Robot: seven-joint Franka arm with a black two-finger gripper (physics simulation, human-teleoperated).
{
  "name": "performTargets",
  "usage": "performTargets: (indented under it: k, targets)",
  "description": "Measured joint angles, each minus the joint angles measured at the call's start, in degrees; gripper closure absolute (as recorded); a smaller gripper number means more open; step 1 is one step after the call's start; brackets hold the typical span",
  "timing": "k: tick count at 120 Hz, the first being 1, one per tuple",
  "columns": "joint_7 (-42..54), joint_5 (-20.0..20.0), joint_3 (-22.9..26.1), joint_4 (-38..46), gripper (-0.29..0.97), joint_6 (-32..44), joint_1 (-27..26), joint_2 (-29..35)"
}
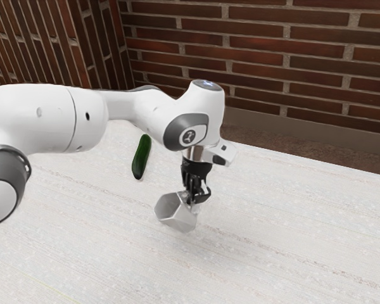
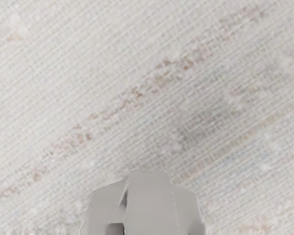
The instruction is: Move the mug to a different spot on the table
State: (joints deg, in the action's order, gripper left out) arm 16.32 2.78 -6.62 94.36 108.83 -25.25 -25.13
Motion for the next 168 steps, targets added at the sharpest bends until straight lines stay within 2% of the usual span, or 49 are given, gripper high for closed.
performTargets:
  k: [39, 64, 83, 96, 134, 168]
  targets:
    - [-2.16, 5.44, -5.61, 0.67, 0.76, -6.06, 0.21, 0.63]
    - [-3.29, 6.38, -7.94, 2.62, 0.76, -8.37, 0.35, -1.4]
    - [-3.76, 6.46, -9.06, 0.14, 0.75, -8.77, 0.56, -4.9]
    - [-3.93, 6.24, -9.23, -3.86, 0.75, -9.22, 0.97, -8.76]
    - [-3.88, 3.88, -9.13, -10.26, 0.75, -13.89, 2.49, -14.68]
    - [-2.43, -0.64, -9.18, -11.98, 0.75, -16.7, 3.19, -15.5]
